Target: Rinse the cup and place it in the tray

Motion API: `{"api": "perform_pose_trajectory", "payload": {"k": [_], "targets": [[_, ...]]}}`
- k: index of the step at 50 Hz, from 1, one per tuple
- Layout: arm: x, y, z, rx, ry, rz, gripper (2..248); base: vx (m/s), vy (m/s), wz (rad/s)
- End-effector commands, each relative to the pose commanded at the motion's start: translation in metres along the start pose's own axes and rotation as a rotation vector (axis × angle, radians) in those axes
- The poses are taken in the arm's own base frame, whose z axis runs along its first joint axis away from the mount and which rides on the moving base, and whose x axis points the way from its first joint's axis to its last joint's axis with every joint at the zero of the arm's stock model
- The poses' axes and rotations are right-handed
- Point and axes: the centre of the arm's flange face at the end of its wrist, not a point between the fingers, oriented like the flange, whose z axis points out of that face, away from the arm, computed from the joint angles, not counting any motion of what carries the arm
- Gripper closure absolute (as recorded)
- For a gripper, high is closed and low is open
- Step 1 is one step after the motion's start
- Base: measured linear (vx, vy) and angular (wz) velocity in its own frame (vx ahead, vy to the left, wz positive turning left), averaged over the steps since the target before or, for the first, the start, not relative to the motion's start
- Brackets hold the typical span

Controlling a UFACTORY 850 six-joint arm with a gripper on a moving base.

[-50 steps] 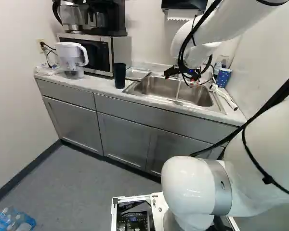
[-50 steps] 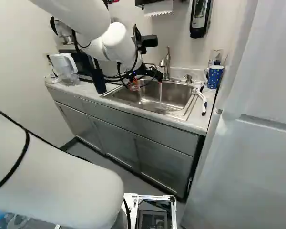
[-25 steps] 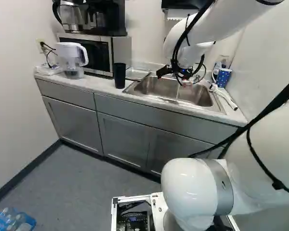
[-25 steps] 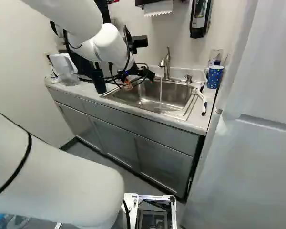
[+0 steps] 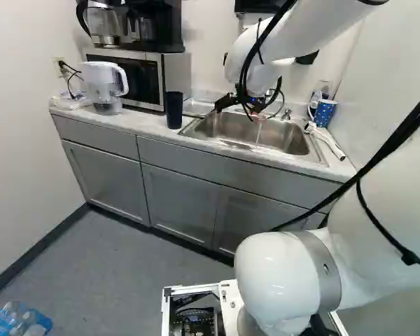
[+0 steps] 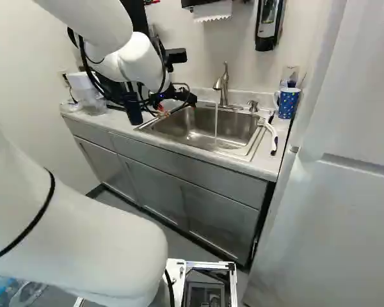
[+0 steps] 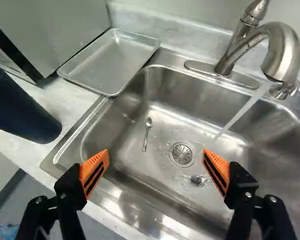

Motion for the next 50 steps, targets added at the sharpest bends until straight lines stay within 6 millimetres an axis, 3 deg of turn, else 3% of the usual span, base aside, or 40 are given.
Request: {"api": "perform_pose_trajectory", "payload": {"k": [50], "targets": [[0.017, -0.078, 0.013, 0.131, -0.002, -0.116, 3, 0.0, 0.0, 0.0]]}}
